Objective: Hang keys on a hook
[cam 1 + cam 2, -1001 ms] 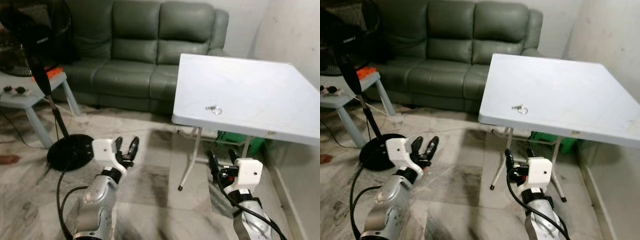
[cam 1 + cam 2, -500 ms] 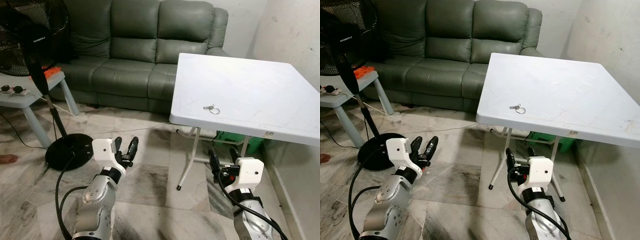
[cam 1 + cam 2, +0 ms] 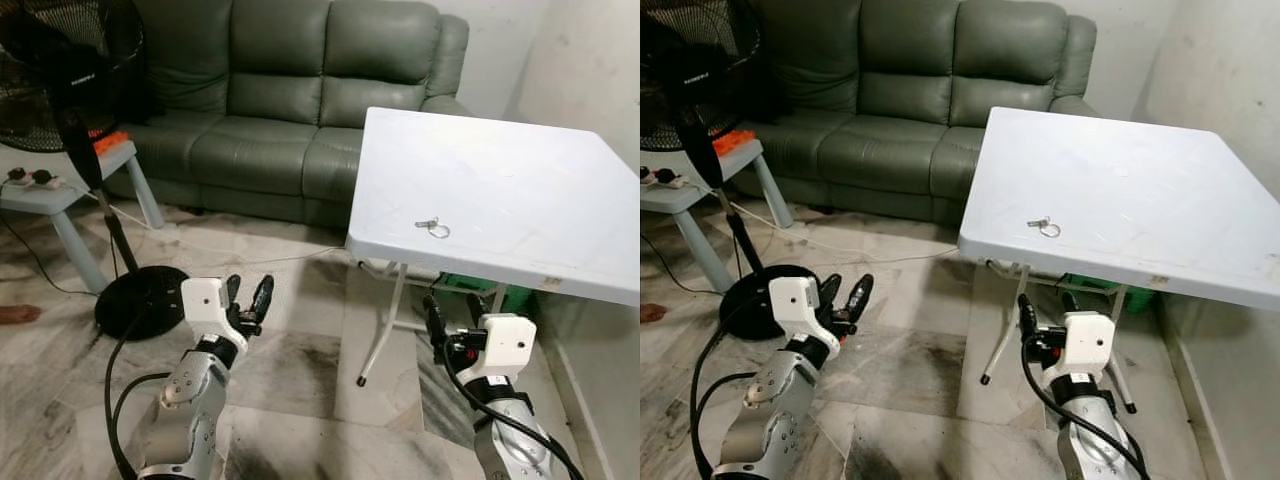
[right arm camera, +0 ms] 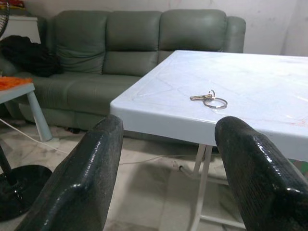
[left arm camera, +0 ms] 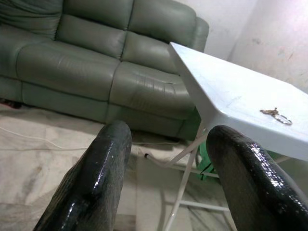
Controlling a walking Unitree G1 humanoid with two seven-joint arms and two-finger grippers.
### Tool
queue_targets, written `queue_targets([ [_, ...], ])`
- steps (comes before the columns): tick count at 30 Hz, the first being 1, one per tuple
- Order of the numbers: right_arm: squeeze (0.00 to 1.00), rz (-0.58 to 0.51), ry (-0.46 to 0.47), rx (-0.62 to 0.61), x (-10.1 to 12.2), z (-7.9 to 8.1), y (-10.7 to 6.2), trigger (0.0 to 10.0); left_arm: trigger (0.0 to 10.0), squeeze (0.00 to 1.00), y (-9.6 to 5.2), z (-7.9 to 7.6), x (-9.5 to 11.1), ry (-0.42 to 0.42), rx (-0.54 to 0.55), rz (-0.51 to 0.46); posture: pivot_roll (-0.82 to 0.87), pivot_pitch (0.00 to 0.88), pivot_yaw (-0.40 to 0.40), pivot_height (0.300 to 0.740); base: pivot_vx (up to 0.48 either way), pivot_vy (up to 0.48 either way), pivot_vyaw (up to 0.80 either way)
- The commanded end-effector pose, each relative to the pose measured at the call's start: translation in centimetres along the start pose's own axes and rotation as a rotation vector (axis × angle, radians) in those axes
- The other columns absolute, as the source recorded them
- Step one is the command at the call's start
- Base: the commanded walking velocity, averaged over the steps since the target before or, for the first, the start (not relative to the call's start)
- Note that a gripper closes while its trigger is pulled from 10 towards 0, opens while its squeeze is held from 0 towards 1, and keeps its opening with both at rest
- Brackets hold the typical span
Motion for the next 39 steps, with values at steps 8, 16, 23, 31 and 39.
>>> queue_targets([
  [8, 0.0, -0.009, 0.001, 0.002, 0.33, 0.1, -0.01, 10.0, 10.0, 0.0, 0.12, -0.47, 0.19, -0.004, -0.018, -0.002, -0.05, 0.0, -0.038, 0.74, 0.323, 0.0, 0.0],
  [16, 0.0, -0.008, 0.002, 0.007, 0.27, 0.16, 0.01, 10.0, 10.0, 0.0, 0.09, -0.48, 0.09, -0.007, -0.016, -0.001, -0.05, 0.0, -0.04, 0.74, 0.334, 0.0, 0.0],
  [23, 0.0, -0.006, 0.002, 0.012, 0.24, 0.21, 0.04, 10.0, 10.0, 0.0, 0.15, -0.6, 0.13, -0.011, -0.016, -0.003, -0.05, 0.0, -0.04, 0.74, 0.332, 0.0, 0.0],
  [31, 0.0, -0.006, 0.002, 0.021, 0.27, 0.3, 0.11, 10.0, 10.0, 0.0, 0.17, -0.68, 0.1, -0.016, -0.014, -0.002, -0.05, 0.0, -0.044, 0.74, 0.323, 0.0, 0.0],
  [39, 0.0, -0.005, 0.002, 0.022, 0.28, 0.3, 0.09, 10.0, 10.0, 0.0, 0.23, -0.78, 0.11, -0.02, -0.015, -0.003, -0.05, 0.0, -0.046, 0.74, 0.316, 0.0, 0.0],
])
Point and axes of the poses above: a point about 5 cm out from each wrist's last joint towards the gripper, its own y axis pointing out of the wrist towards the gripper, its own x axis along the axis of the wrist's last joint, z = x × y, the point moved 2 cm from there along y, pointing out of the wrist towards the gripper, and after that the axes turned 13 degrees about y, right-handed, at the moved point
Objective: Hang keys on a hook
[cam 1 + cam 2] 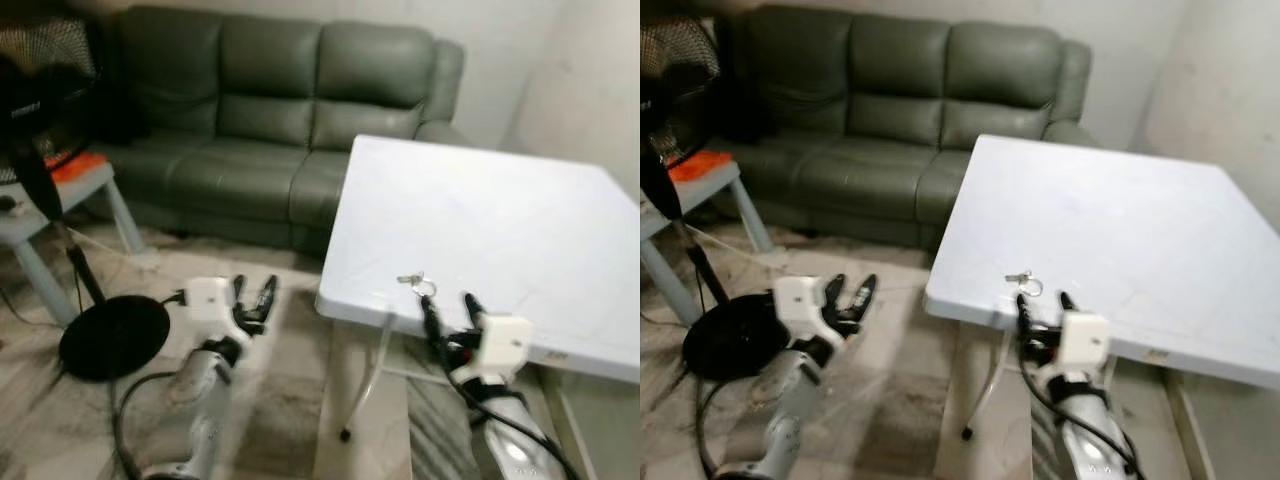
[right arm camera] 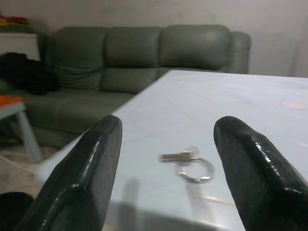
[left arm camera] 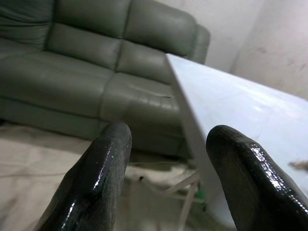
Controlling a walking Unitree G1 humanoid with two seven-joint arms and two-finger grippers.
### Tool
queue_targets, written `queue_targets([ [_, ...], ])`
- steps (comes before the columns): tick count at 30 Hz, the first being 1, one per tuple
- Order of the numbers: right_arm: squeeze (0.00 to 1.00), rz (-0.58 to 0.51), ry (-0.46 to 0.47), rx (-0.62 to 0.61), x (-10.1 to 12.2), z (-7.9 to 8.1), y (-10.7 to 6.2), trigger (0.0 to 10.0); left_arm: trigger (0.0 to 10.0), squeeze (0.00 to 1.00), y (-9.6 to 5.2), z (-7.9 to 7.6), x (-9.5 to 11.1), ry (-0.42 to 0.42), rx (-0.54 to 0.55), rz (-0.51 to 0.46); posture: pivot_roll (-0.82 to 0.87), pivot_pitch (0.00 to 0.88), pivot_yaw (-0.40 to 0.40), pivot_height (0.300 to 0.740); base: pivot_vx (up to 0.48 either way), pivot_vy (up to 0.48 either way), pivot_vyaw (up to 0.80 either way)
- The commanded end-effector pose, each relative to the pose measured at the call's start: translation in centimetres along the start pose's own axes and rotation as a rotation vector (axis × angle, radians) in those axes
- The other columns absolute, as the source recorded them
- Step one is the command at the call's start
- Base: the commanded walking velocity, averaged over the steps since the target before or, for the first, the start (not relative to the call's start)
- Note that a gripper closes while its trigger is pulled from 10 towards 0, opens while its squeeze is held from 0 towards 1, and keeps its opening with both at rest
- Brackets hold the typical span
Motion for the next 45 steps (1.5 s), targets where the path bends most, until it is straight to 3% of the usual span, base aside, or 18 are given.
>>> queue_targets([
  [1, 0.0, -0.006, -0.015, -0.027, 0.4, -0.9, -0.2, 10.0, 10.0, 0.0, 0.5, -1.4, 0.4, -0.01, -0.041, -0.016, -0.05, 0.0, -0.046, 0.74, 0.315, 0.0, 0.0],
  [24, 0.0, -0.009, 0.014, -0.026, 0.4, -0.8, -0.2, 10.0, 10.0, 0.0, 0.3, -1.3, 0.4, -0.023, -0.027, -0.016, -0.05, 0.0, -0.048, 0.74, 0.314, 0.0, 0.0],
  [32, 0.0, -0.002, 0.013, -0.018, 0.4, -0.8, -0.2, 10.0, 10.0, 0.0, 0.2, -1.4, 0.3, -0.021, -0.026, -0.013, -0.05, 0.0, -0.05, 0.74, 0.06, 0.0, 0.0],
  [33, 1.0, -0.002, 0.015, -0.016, 0.4, -0.8, -0.3, 10.0, 10.0, 0.0, 0.2, -1.5, 0.3, -0.021, -0.026, -0.013, -0.05, 0.0, -0.05, 0.74, 0.0, 0.0, 0.0],
  [42, 1.0, 0.023, -0.032, 0.009, 0.3, -0.8, -0.4, 10.0, 10.0, 0.0, -0.1, -2.1, -0.2, -0.018, -0.058, 0.009, -0.05, 0.0, -0.051, 0.74, 0.0, 0.0, 0.0],
  [43, 0.24, 0.04, -0.057, 0.031, 0.3, -0.8, -0.3, 10.0, 10.0, 0.0, -0.2, -2.4, -0.3, -0.007, -0.073, 0.015, -0.05, 0.0, -0.05, 0.74, 0.0, 0.0, 0.0],
  [44, 0.24, 0.046, -0.068, 0.042, 0.2, -0.8, -0.3, 10.0, 10.0, 0.0, -0.3, -2.5, -0.3, -0.001, -0.079, 0.016, -0.05, 0.0, -0.05, 0.74, 0.0, 0.0, 0.0],
  [45, 0.0, 0.063, -0.079, 0.056, 0.2, -0.8, -0.2, 10.0, 10.0, 0.0, -0.4, -2.7, -0.4, 0.0, -0.086, 0.016, -0.05, 0.0, -0.05, 0.74, 0.0, 0.0, 0.0],
])
Point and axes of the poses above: a point about 5 cm out from each wrist's last joint towards the gripper, its own y axis pointing out of the wrist towards the gripper, its own x axis along the axis of the wrist's last joint, z = x × y, the point moved 2 cm from there along y, pointing out of the wrist towards the gripper, and after that the axes turned 13 degrees about y, right-handed, at the moved point
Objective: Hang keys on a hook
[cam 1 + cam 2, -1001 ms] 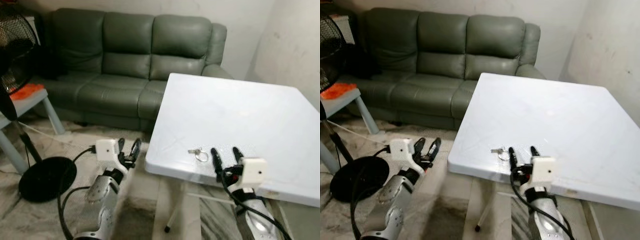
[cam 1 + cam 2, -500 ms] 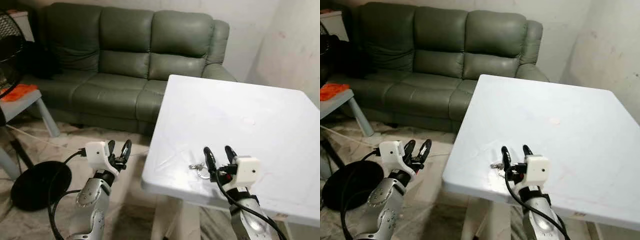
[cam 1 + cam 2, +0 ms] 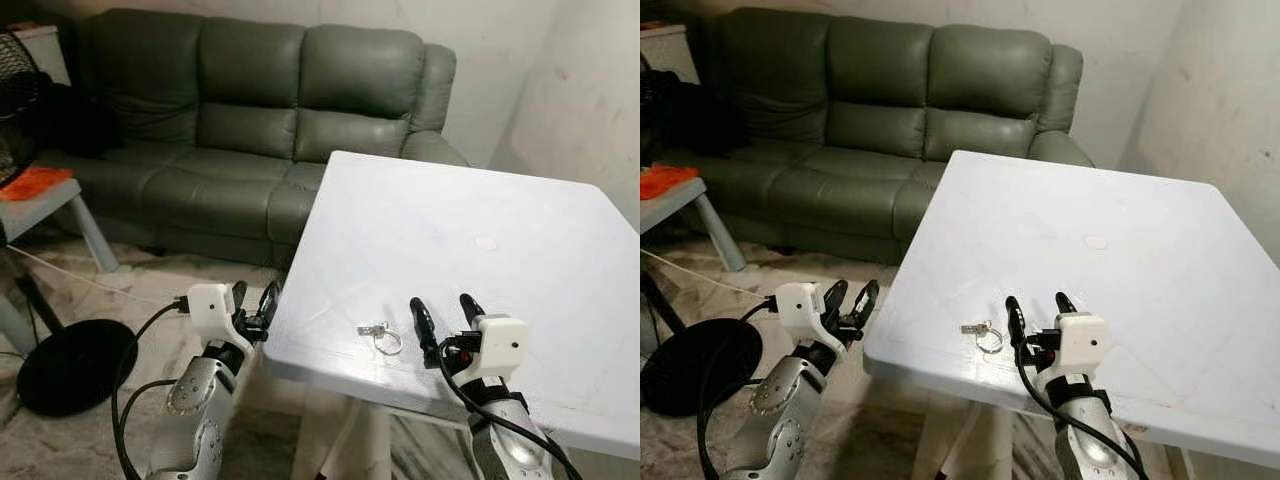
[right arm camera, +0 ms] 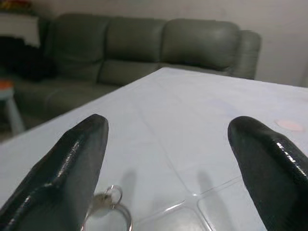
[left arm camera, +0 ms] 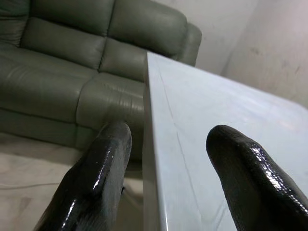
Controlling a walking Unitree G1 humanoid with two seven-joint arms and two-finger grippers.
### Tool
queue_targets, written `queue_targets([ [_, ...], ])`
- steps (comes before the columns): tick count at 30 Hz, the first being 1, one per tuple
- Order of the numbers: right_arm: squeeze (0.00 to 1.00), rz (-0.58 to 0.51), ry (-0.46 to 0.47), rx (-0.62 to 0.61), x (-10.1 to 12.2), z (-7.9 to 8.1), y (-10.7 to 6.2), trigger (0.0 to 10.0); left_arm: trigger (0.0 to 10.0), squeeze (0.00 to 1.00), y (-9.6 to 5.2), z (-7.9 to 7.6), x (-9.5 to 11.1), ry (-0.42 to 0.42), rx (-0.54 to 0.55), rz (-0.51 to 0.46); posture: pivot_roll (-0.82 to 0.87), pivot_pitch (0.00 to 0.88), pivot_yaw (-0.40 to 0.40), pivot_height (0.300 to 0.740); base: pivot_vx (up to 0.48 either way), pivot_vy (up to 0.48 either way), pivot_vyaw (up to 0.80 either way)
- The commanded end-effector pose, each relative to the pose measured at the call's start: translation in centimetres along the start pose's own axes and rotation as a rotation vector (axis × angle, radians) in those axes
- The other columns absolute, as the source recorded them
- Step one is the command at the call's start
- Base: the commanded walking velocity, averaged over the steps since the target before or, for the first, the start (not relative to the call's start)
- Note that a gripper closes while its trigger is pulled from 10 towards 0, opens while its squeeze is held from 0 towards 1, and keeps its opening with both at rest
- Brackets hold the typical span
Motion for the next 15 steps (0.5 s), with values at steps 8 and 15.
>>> queue_targets([
  [8, 0.0, 0.117, -0.116, 0.086, -0.2, -0.1, 0.9, 10.0, 10.0, 0.0, -0.5, -1.8, -0.1, 0.008, -0.067, 0.009, -0.05, 0.0, -0.049, 0.74, 0.0, 0.0, 0.0],
  [15, 0.0, 0.167, -0.154, 0.157, -0.2, 0.5, 1.9, 10.0, 10.0, 0.0, -0.9, -2.8, 0.0, 0.02, -0.107, 0.008, -0.03, 0.0, -0.06, 0.74, 0.0, 0.0, 0.0],
])
Point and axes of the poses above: a point about 5 cm out from each wrist's last joint towards the gripper, its own y axis pointing out of the wrist towards the gripper, its own x axis along the axis of the wrist's last joint, z = x × y, the point moved 2 cm from there along y, pointing out of the wrist towards the gripper, and after that the axes turned 13 degrees about y, right-handed, at the moved point
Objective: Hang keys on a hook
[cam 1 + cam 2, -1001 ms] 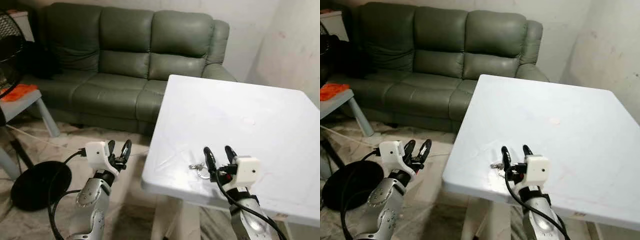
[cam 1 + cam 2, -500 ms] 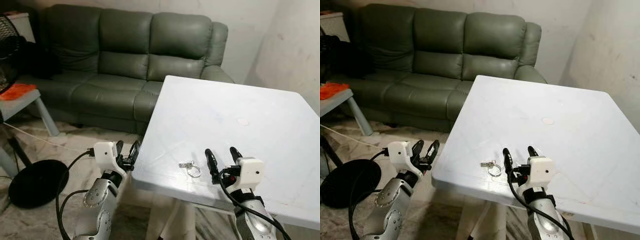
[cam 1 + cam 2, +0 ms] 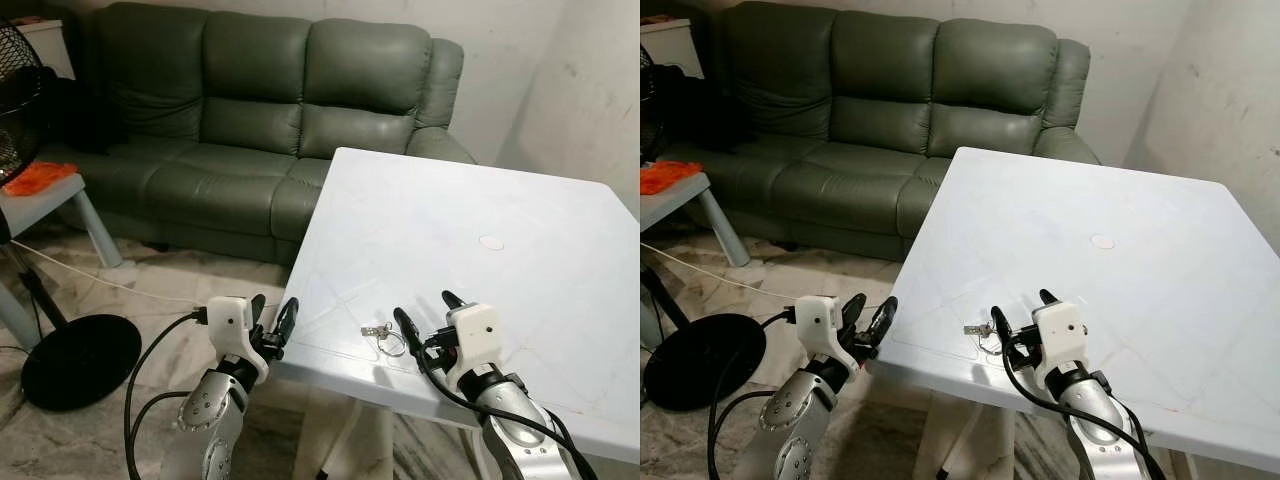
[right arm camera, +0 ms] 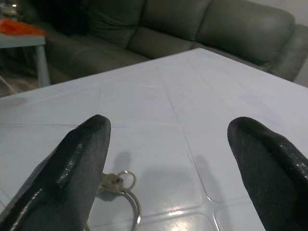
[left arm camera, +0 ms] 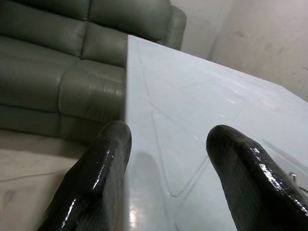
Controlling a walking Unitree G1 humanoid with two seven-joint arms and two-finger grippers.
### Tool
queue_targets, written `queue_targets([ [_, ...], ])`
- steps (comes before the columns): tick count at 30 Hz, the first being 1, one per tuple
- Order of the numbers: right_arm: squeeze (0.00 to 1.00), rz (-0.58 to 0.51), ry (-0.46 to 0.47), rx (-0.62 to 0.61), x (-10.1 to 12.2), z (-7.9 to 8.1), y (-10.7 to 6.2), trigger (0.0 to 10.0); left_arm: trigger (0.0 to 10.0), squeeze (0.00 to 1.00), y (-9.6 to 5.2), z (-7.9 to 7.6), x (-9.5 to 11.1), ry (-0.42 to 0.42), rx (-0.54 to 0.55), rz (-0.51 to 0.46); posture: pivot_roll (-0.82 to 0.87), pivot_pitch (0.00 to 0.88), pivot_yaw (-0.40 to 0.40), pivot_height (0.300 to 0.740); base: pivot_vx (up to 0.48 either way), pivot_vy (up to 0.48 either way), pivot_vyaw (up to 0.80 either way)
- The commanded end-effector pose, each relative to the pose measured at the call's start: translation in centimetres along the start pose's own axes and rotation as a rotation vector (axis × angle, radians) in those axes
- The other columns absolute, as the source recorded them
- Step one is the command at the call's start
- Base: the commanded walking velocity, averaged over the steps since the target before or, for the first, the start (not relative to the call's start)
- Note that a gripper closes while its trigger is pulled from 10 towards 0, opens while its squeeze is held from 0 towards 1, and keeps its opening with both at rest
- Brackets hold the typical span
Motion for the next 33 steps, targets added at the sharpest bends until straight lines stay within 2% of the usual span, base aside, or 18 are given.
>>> queue_targets([
  [1, 0.0, 0.03, 0.008, 0.008, -0.1, -0.1, 0.4, 10.0, 10.0, 0.0, 0.0, -0.6, 0.5, 0.018, -0.029, -0.01, -0.03, 0.0, -0.06, 0.74, 0.0, 0.0, 0.0],
  [14, 0.0, 0.058, 0.079, 0.045, 0.9, 1.0, 2.4, 10.0, 10.0, 0.0, -1.6, -2.2, 0.3, 0.03, -0.064, 0.006, -0.01, 0.021, -0.082, 0.74, 0.0, 0.0, 0.0],
  [27, 0.0, 0.14, 0.088, 0.012, -0.4, 1.8, 1.9, 10.0, 10.0, 0.0, -2.2, -3.1, 0.3, 0.025, -0.083, 0.02, -0.01, 0.058, -0.087, 0.74, 0.0, 0.0, 0.0],
  [29, 0.0, 0.169, 0.129, -0.019, -1.0, 2.3, 1.8, 10.0, 10.0, 0.0, -2.3, -3.1, 0.3, 0.021, -0.083, 0.024, -0.01, 0.062, -0.087, 0.74, 0.0, 0.0, 0.0],
  [33, 0.0, 0.19, 0.15, -0.016, -1.6, 3.2, 1.7, 10.0, 10.0, 0.0, -2.4, -3.2, 0.3, 0.02, -0.084, 0.025, -0.01, 0.065, -0.088, 0.74, 0.0, 0.0, 0.0],
])
Point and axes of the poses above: a point about 5 cm out from each wrist's last joint towards the gripper, its own y axis pointing out of the wrist towards the gripper, its own x axis along the axis of the wrist's last joint, z = x × y, the point moved 2 cm from there along y, pointing out of the wrist towards the gripper, and after that the axes turned 13 degrees about y, right-handed, at the moved point
